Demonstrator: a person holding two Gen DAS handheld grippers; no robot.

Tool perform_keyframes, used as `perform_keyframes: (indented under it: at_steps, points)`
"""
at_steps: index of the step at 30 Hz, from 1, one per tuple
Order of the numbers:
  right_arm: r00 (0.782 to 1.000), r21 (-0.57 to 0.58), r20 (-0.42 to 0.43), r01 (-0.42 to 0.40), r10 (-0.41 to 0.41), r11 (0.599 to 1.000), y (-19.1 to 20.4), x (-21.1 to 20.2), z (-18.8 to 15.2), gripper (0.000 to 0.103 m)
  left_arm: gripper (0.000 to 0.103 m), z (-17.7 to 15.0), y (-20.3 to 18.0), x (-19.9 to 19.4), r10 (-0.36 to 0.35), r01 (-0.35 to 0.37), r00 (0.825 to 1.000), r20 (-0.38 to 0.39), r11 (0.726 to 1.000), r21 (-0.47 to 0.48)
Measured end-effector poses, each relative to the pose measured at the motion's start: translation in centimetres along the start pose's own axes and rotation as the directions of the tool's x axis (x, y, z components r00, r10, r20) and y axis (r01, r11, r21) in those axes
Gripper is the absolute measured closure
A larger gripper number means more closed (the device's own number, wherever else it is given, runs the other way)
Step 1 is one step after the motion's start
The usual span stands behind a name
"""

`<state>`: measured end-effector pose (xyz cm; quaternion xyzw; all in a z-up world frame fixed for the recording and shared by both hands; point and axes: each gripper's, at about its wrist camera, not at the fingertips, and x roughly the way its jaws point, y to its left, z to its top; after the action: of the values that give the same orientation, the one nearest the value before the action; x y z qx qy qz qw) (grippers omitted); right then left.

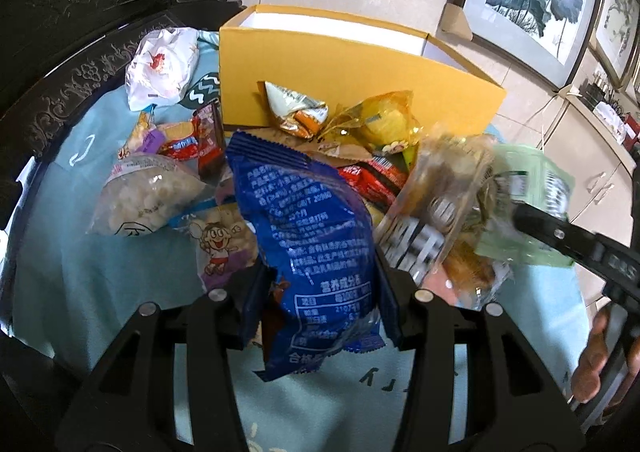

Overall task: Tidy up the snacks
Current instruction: 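Carry both bags over the yellow box and open both tools to drop them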

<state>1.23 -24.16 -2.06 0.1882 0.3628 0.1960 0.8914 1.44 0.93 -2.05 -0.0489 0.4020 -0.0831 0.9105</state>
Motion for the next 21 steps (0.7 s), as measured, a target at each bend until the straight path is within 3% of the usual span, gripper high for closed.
perform_keyframes:
  at_steps: [10, 17, 21]
  points:
    - [0.984, -0.057, 0.145, -0.093, 0.100, 0.994, 0.3, -5.1, 2.7, 0.081, 0.055, 2.6, -1.2, -3.1, -0.083, 0.082, 0.995, 0.060, 0.996, 0.025]
    - [0.959, -0.127, 0.261, -0.077, 0.108, 0.989, 2.2, -4.4, 10.0, 0.081, 0.054, 11.8, -3.3, -4.8, -0.103, 0.093, 0.976, 0.193, 0.994, 0.063]
    - [0.965, -0.104, 0.258, -0.015, 0.042, 0.994, 2.9, 0.2, 15.0, 0.081, 0.054, 18.4, -4.0, -0.7, -0.093, 0.089, 0.982, 0.167, 0.996, 0.032]
